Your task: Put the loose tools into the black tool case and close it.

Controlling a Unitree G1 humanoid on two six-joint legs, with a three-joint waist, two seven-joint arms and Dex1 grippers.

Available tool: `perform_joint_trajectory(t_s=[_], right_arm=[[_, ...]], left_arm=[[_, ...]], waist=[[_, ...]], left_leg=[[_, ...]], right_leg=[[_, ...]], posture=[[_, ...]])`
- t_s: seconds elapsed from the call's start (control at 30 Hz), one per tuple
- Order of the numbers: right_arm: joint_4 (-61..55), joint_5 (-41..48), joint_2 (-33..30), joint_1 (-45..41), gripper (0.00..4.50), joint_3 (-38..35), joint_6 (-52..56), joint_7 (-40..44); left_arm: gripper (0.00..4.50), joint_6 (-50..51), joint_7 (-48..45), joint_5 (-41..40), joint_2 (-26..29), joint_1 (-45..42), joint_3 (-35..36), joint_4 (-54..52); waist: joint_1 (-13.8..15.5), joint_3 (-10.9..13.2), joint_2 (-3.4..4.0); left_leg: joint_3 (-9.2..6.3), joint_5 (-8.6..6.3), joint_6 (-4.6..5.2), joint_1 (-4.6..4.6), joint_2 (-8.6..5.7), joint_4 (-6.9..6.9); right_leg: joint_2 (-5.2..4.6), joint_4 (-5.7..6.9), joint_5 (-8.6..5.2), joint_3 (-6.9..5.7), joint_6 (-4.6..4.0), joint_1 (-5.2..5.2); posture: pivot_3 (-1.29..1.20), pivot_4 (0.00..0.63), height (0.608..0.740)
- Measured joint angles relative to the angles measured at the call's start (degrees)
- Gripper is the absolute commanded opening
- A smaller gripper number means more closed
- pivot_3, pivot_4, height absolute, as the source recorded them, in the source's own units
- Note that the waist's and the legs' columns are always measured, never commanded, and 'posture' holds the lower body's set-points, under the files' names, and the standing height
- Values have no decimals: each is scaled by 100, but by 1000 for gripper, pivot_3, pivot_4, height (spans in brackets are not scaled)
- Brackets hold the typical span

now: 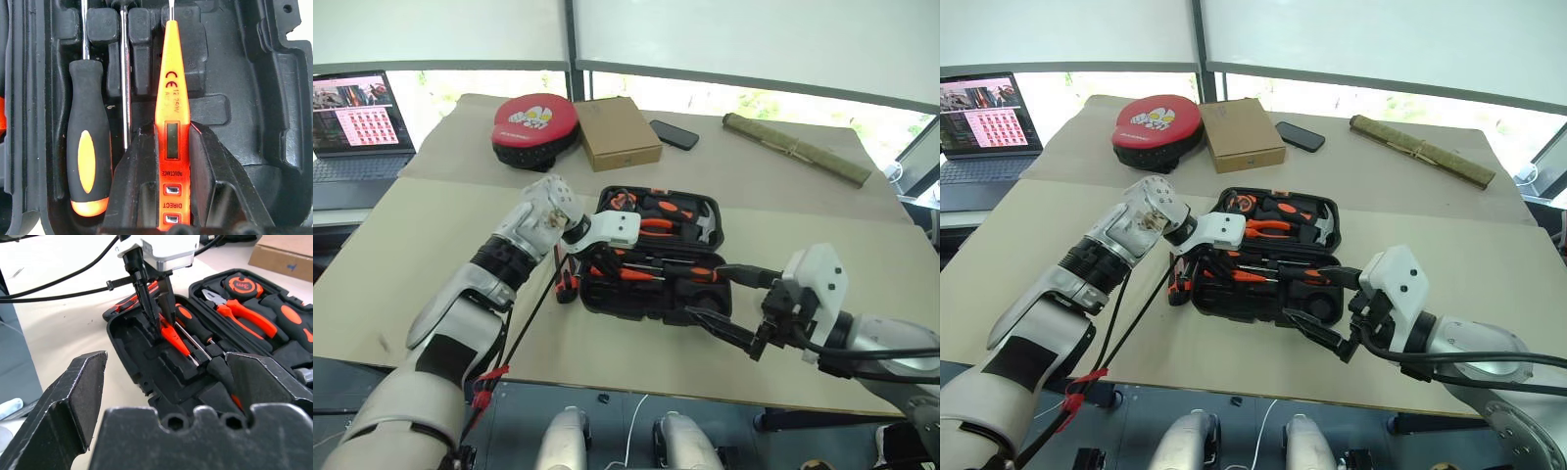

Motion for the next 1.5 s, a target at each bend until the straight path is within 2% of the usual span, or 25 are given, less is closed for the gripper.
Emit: perform_joint_trajectory(t_s=[0.27, 0.3, 0.33, 0.37, 0.4, 0.43, 0.57, 0.63, 0.73, 0.9, 1.0, 1.23, 1.5], right_arm=[[0, 9, 42, -196, 4500, 65, 0, -116], [0, 8, 50, -230, 4500, 99, 0, -156], [0, 10, 54, -266, 4500, 131, 0, -167], [0, 15, 57, -303, 4500, 161, 0, -173], [0, 30, 57, -313, 4500, 177, 0, -189], [0, 76, 57, -318, 4500, 190, 0, -211], [-5, 199, 54, -317, 4500, 192, 0, -233], [-5, 232, 15, -303, 4500, 186, 0, -234], [-3, 236, -32, -281, 4500, 126, 0, -215], [32, 234, -88, -246, 4500, 113, 0, -164], [79, 232, -92, -258, 4500, 116, 0, -156], [153, 220, -96, -298, 4500, 186, 0, -143], [157, 224, -108, -297, 4500, 194, 0, -147]], left_arm=[[418, -54, 132, 167, -243, -67, 44, 357], [1420, -58, 138, 173, -257, -67, 61, 382], [1531, -64, 160, 177, -265, -67, 76, 399], [2081, -66, 169, 188, -286, -67, 80, 412], [2289, -64, 111, 180, -294, -65, 82, 405], [2743, -47, 19, 171, -288, -63, 83, 391], [3786, 248, -175, -18, -114, -57, 271, 143], [3786, 439, -300, -235, 110, -58, 555, -95], [3057, 579, -405, -644, 390, 25, 1092, -531], [1241, 280, -316, -1047, 461, 946, 1448, -821], [141, 170, -77, -1172, 281, 1079, 1498, -706], [66, -423, 461, -1325, -222, 1159, 1724, -252], [66, -795, 574, -1162, -216, 1281, 1654, 82]], waist=[[16, -2, 2], [19, -2, 2], [17, -2, 2], [15, -2, 2], [14, -2, 2], [13, -2, 2], [7, -1, 2], [-13, -1, 2], [-28, -3, 6], [-34, -8, 14], [19, -6, 11], [22, -7, 12], [-3, -7, 12]], left_leg=[[-3, 0, 0, 1, -1, 14], [-4, 0, 0, 2, -1, 15], [-3, 0, 0, 2, -1, 16], [-4, 0, 0, 1, 0, 16], [-4, 0, 0, 1, 0, 15], [-4, 0, 0, 1, 0, 15], [-5, 0, 0, -2, 1, 15], [-5, 0, 0, -2, 2, 14], [-7, 0, 0, 1, 1, 12], [-6, 1, 0, 2, 2, 17], [-7, 1, 0, -4, -1, 25], [-6, 0, 1, -3, -2, 24], [-8, 0, 1, -2, 0, 23]], right_leg=[[0, 13, 0, 0, 0, 4], [0, 15, 0, 0, 0, 5], [0, 16, 0, 0, 0, 3], [0, 17, 0, 0, 0, 3], [0, 17, 0, 0, 0, 2], [0, 18, 0, 0, 0, 0], [1, 21, 0, 0, 0, -2], [1, 20, 0, 0, 0, -4], [1, 19, 0, -1, 0, 0], [0, 23, -1, -1, 0, 1], [-2, 21, 0, -4, 2, 2], [-1, 20, 1, -3, 3, 3], [1, 21, 1, -2, 3, 2]], posture=[[0, 150, 740], [0, 150, 740], [0, 150, 740], [0, 150, 740], [0, 150, 740], [0, 150, 740], [0, 150, 740], [0, 150, 740], [0, 150, 740], [0, 150, 740], [0, 150, 740], [0, 150, 740], [0, 150, 740]])
